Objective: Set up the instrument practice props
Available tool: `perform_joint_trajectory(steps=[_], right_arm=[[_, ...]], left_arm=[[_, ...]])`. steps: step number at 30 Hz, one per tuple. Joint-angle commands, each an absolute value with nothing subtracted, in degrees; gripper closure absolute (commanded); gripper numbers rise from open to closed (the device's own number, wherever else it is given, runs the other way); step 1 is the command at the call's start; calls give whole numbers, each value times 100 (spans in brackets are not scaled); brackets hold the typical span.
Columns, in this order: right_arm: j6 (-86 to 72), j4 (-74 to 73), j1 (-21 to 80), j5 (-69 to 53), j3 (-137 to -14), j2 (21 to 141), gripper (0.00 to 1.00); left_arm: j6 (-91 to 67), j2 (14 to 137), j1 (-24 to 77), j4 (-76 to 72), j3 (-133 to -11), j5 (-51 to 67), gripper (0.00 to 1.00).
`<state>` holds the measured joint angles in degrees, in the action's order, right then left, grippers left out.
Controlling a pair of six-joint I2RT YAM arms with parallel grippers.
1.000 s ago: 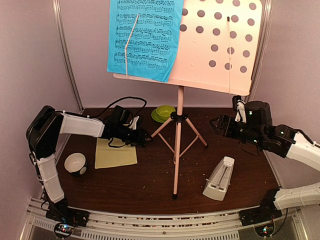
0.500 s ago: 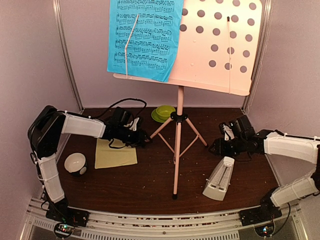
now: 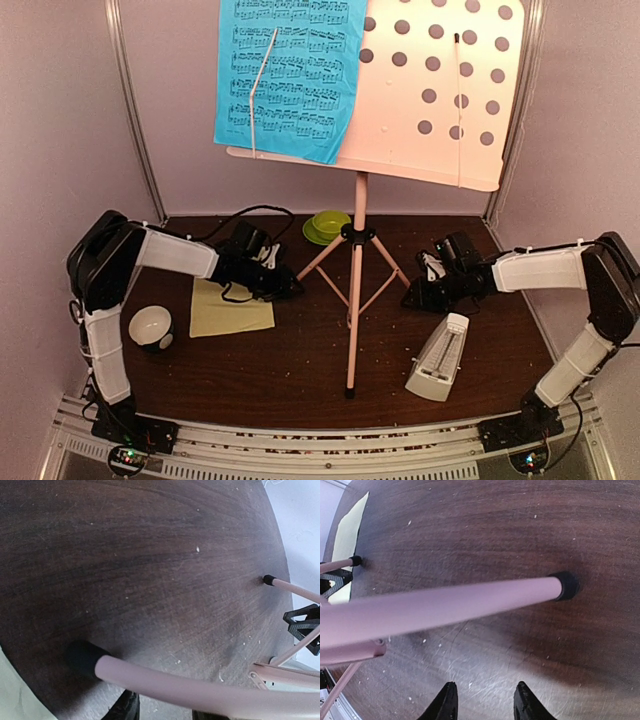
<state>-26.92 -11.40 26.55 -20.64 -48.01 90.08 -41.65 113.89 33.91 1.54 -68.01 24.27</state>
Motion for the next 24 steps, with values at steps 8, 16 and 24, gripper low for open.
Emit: perform_joint_trajectory(steps=[8,16,24], right_arm=[[-2619,-719,2435,-1990,-5375,9894,65],[-2549,-825,2402,-1668,-5783,10268,67],[-2532,-894,2330,-1502,-6146,10506,67]], left_arm=[[-4153,11883,3108,119,-7368,2526,63],[-3965,12179,2904,400,-7848,2623,63],[-3910,12437,2801,532,-8250,2703,63]])
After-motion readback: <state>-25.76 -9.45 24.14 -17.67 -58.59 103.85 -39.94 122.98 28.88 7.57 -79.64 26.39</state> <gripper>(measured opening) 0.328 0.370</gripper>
